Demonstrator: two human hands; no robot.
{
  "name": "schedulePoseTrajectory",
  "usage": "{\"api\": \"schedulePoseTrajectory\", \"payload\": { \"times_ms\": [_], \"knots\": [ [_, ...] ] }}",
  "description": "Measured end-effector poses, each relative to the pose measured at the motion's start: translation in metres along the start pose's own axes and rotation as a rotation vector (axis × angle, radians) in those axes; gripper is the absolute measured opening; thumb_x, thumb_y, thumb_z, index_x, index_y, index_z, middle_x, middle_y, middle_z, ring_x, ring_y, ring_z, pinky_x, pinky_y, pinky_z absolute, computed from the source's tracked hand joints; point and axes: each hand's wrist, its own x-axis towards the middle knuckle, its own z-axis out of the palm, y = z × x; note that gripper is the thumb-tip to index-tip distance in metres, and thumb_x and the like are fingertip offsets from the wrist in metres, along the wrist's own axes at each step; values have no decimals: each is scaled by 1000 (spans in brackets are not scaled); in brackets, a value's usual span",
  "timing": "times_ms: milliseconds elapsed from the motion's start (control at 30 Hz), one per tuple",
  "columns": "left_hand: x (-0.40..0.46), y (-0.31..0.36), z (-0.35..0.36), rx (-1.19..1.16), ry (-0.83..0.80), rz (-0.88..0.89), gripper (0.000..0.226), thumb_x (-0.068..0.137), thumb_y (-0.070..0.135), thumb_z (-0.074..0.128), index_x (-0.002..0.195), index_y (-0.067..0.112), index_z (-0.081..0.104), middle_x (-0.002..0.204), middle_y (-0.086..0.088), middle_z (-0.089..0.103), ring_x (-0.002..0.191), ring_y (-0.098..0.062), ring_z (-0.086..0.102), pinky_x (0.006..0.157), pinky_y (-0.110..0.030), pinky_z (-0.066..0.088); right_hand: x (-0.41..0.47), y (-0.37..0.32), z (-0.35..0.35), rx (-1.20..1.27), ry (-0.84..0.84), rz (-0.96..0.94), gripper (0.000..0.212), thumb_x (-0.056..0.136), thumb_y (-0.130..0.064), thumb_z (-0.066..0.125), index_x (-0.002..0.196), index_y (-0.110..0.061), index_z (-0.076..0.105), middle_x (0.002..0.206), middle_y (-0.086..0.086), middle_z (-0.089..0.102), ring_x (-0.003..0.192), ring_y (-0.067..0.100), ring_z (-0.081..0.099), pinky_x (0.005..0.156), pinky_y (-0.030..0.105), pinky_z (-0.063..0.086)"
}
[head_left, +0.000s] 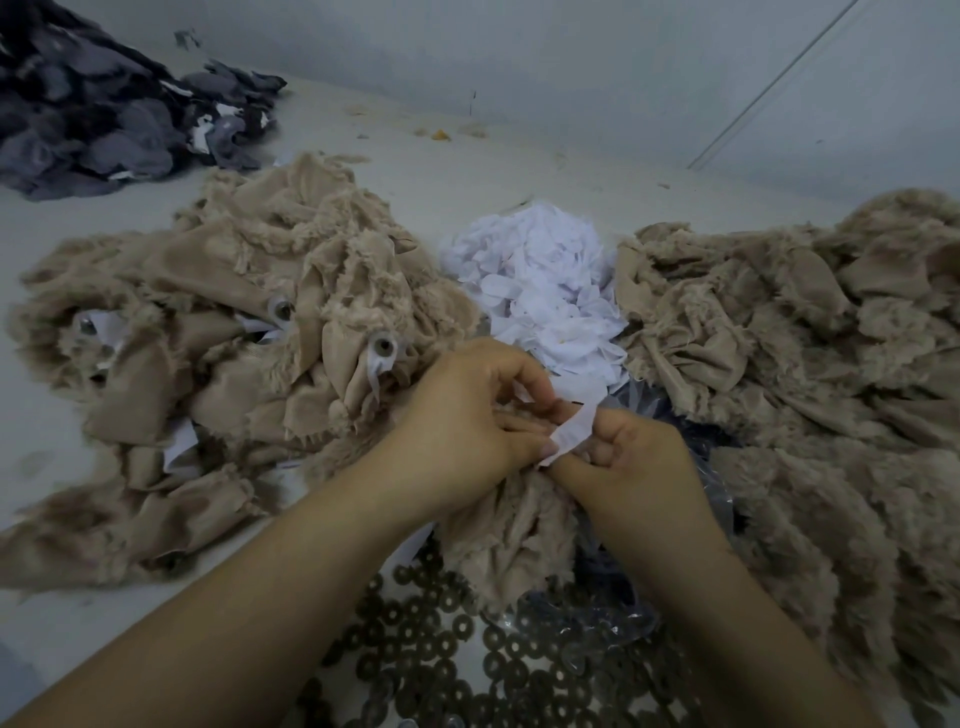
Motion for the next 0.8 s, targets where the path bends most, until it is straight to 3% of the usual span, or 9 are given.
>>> {"api": "schedulePoseTrajectory", "payload": {
  "times_ms": [67, 133, 233, 333, 467, 567, 667, 800],
  "knots": [
    [-3, 0, 0, 11, 39, 12, 30, 69, -6, 83, 85, 10, 63, 107, -7, 53, 79, -15, 69, 72, -35, 61, 0, 0, -1, -3, 9, -7, 7, 85, -7, 74, 89, -1, 71, 68, 7, 72, 55, 14, 62, 51, 29, 52],
    [-6, -1, 0, 69, 86, 43, 27, 69, 0, 85, 80, 10, 63, 105, -4, 50, 80, -17, 65, 71, -34, 59, 0, 1, -1, -15, 34, -18, 13, 84, -8, 74, 77, -2, 66, 53, 2, 59, 43, 4, 41, 42, 20, 34],
    [-12, -4, 1, 178, 145, 51, 19, 71, 18, 85, 73, 17, 67, 104, 2, 51, 91, -10, 57, 76, -23, 53, 1, 2, 0, 8, 33, -46, 15, 85, -15, 75, 85, -1, 70, 52, -1, 52, 46, 5, 36, 46, 22, 32],
    [-18, -7, 3, 226, 144, 26, 11, 75, 32, 80, 76, 26, 71, 100, 9, 50, 90, -1, 53, 74, -13, 47, 1, 3, 0, -10, 39, -62, 9, 86, -12, 73, 85, -4, 71, 49, -6, 48, 47, 4, 36, 46, 22, 33],
    [-19, -7, 3, 175, 60, -31, 8, 79, 30, 78, 86, 30, 73, 96, 7, 53, 85, 0, 54, 74, -12, 44, -1, 1, 4, -78, 46, -100, 3, 85, -9, 70, 87, -10, 73, 58, 12, 60, 51, 12, 50, 51, 27, 44],
    [-18, -3, 3, 40, 75, -68, 9, 78, 18, 81, 75, 24, 75, 85, 0, 64, 78, -7, 61, 74, -27, 53, -2, 0, 7, -76, 69, -110, 13, 85, -11, 73, 86, -24, 75, 76, 10, 75, 75, 28, 73, 70, 46, 61],
    [-18, -3, -1, -24, 116, -107, 11, 78, 16, 81, 70, 19, 74, 78, -1, 68, 73, -17, 65, 70, -35, 57, -1, -1, 7, -85, 67, -126, 23, 85, -15, 76, 96, -35, 73, 81, -3, 78, 79, 17, 75, 75, 46, 62],
    [-15, -2, -8, 46, 14, -127, 14, 78, 18, 81, 66, 21, 74, 63, 4, 69, 55, -4, 59, 53, -17, 49, -1, -1, 6, -74, 55, -139, 29, 85, -10, 76, 91, -38, 73, 83, -13, 77, 80, 5, 74, 77, 38, 63]
  ]
}}
